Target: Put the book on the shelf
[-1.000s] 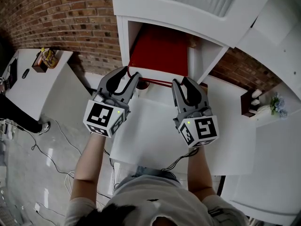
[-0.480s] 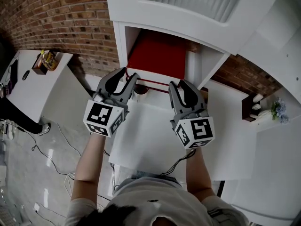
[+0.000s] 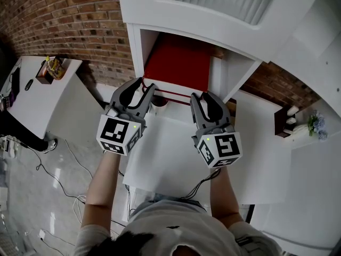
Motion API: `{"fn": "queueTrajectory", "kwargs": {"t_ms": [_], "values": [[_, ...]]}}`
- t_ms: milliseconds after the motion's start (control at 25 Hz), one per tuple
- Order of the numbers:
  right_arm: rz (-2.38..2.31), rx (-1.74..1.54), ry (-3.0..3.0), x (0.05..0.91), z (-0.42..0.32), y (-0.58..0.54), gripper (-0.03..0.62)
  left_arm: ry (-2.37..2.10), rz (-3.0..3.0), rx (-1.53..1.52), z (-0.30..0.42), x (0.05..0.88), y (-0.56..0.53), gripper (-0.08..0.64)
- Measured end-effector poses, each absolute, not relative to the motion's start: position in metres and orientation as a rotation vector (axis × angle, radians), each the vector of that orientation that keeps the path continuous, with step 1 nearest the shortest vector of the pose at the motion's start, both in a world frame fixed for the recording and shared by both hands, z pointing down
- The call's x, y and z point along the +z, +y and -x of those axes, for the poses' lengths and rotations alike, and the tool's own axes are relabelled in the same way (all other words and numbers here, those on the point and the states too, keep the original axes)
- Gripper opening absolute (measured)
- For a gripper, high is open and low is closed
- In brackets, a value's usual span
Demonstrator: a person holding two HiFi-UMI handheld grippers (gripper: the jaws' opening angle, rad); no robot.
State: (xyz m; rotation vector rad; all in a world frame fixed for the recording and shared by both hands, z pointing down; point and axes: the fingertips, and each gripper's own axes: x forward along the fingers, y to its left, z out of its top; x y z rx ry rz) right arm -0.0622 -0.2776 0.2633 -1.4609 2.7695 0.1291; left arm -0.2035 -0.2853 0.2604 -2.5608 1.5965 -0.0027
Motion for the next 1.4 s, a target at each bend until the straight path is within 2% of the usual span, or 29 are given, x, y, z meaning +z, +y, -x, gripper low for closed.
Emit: {"fn": "queueTrajectory", "kwargs": {"t_ms": [360, 480, 920, 1400], "values": [[1.476, 0.153, 2.768, 0.263, 0.062, -0.270, 0.126, 1.626, 2.507, -0.012, 0.212, 0.262, -0.274, 0.127], [1.486, 0.160, 2.754, 0.261, 0.061, -0.265, 0.120, 1.652, 2.484, 0.000, 0.218, 0.261, -0.268, 0.093], [1.422, 0.172, 2.796, 0.260, 0.073, -0.229, 0.012, 1.607, 2.495, 0.015, 0.212, 0.256, -0.237, 0.026], [1.259, 0.183, 2.881, 0.257, 0.096, -0.167, 0.009, 1.439, 2.599, 0.012, 0.177, 0.260, -0.183, 0.012]]}}
